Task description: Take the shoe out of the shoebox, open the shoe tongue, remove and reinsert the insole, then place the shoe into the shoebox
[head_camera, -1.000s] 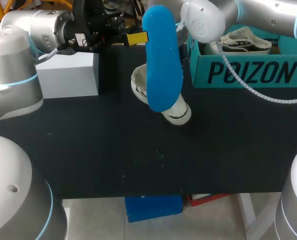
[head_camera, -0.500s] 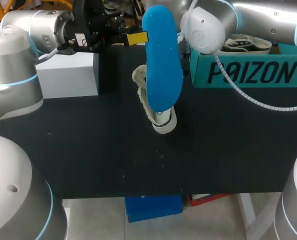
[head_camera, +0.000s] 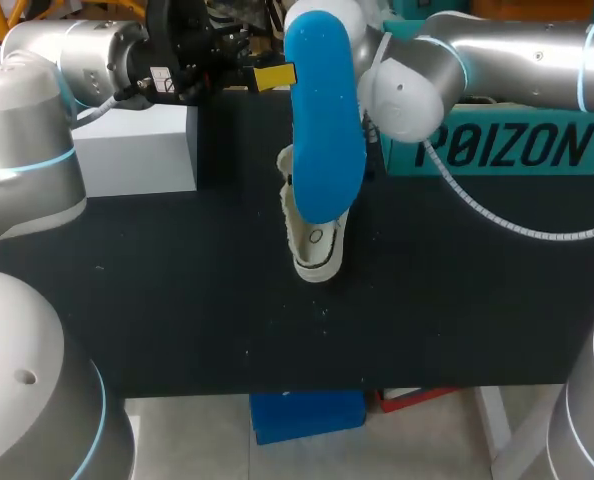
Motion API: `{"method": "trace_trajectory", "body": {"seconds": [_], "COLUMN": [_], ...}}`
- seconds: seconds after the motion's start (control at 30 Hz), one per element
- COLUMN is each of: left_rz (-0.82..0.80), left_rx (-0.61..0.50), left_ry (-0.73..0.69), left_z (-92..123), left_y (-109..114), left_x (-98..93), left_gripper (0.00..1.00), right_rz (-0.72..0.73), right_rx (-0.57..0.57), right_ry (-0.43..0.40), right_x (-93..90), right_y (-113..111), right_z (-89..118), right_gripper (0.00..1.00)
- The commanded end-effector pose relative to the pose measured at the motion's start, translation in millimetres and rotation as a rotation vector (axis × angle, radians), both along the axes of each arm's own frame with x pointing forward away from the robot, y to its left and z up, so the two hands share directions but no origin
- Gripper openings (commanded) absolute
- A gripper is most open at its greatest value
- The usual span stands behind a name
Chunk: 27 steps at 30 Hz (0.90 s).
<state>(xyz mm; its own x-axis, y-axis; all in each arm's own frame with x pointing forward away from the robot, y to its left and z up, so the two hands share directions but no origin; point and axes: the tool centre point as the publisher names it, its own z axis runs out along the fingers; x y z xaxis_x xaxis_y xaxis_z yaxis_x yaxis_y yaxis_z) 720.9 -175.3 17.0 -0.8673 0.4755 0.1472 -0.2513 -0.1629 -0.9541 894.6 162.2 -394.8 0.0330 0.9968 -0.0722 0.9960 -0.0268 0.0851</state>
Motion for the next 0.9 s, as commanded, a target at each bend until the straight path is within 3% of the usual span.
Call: {"method": "trace_trajectory", "body": {"seconds": [0.03,0.07,0.1,0.13,0.17,0.3,0.47,0.63,0.8,0.9], "left_rz": [0.001,0.001,0.001,0.001,0.001,0.001,0.001,0.001,0.001,0.001], "left_rx": [-0.001,-0.001,-0.001,-0.001,-0.001,-0.001,-0.001,-0.001,-0.001,-0.001], "left_ry": [-0.002,-0.002,-0.002,-0.002,-0.002,-0.002,-0.002,-0.002,-0.002,-0.002], "left_z": [-1,-1,-1,-1,-1,-1,-1,-1,-1,-1], "left_y": [-1,-1,-1,-1,-1,-1,-1,-1,-1,-1], "left_x": [-0.3,-0.3,-0.3,-0.3,-0.3,-0.3,-0.3,-0.3,-0.3,-0.3], "left_gripper": [0.0,0.0,0.0,0.0,0.0,0.0,0.0,0.0,0.0,0.0], "right_rz": [0.002,0.003,-0.006,-0.007,-0.017,-0.045,-0.076,-0.059,0.007,0.152], "right_rx": [0.009,0.024,0.011,0.014,0.019,0.097,0.288,0.476,0.726,0.9], "right_ry": [-0.044,-0.05,-0.055,-0.057,-0.055,-0.021,0.011,-0.007,-0.11,-0.241], "right_x": [-3.0,-2.9,-3.5,-4.0,-4.1,-4.6,-6.6,-9.6,-14.3,-18.2], "right_y": [-3,-5,-7,-9,-11,-17,-23,-24,-23,-23], "right_z": [-6,-6,-5,-5,-4,4,20,37,55,72], "right_gripper": [0.0,0.0,0.2,0.67,1.0,1.0,1.0,1.0,1.0,1.0]}}
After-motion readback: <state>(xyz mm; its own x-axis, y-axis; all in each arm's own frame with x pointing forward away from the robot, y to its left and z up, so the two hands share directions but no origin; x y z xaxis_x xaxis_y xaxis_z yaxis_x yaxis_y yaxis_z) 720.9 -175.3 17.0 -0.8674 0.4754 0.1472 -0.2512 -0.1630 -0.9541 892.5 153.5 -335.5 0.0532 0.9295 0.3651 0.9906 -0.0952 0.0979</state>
